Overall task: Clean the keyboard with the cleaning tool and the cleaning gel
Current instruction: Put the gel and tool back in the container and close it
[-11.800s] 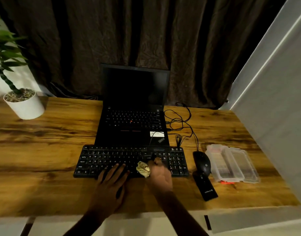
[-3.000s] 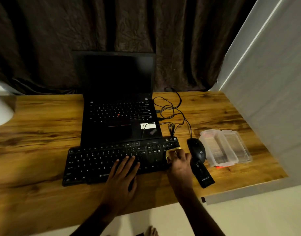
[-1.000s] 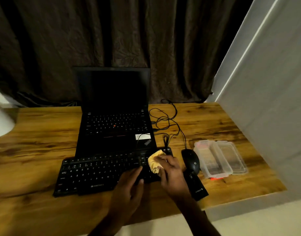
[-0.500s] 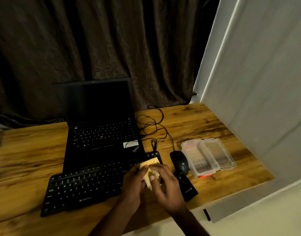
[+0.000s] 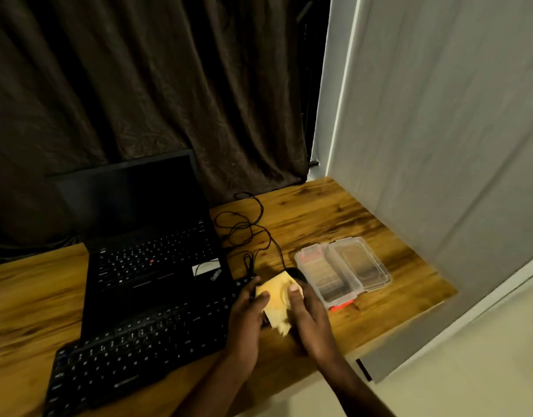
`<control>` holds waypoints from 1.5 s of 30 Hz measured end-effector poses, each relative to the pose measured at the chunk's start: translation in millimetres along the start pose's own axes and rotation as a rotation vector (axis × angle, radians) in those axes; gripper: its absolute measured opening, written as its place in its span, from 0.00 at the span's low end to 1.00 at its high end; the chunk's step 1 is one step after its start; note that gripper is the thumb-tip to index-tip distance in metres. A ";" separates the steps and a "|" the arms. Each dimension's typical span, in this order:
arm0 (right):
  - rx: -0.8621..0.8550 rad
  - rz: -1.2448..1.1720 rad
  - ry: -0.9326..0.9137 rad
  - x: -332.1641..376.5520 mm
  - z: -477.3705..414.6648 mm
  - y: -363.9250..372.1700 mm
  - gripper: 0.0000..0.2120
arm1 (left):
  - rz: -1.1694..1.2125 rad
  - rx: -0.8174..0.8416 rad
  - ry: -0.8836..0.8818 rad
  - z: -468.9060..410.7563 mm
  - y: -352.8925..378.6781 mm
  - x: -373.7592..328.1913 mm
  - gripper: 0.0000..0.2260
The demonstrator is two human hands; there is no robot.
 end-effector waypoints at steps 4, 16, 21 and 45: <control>-0.063 -0.054 0.012 -1.3 -11.1 -15.1 0.08 | 0.029 0.071 -0.049 -8.4 16.3 -1.5 0.20; -0.255 0.270 0.012 -27.5 -91.2 -97.0 0.15 | -0.366 0.029 -0.013 -12.7 32.8 3.5 0.16; -0.056 0.393 -0.048 -40.0 -95.6 -87.8 0.19 | -0.438 0.020 0.029 -10.6 30.4 7.5 0.15; 0.111 1.166 -0.179 7.9 -66.4 -68.2 0.17 | -1.218 0.008 0.476 -10.4 -7.3 47.1 0.18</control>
Point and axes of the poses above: each hand's wrist, its own z-axis away from the middle knuckle, its own y-axis out of the palm, x = y × z, the point moved 1 cm from there along -z, towards the middle knuckle, and after that the axes turned 11 degrees about -y, right-handed, at the moved point
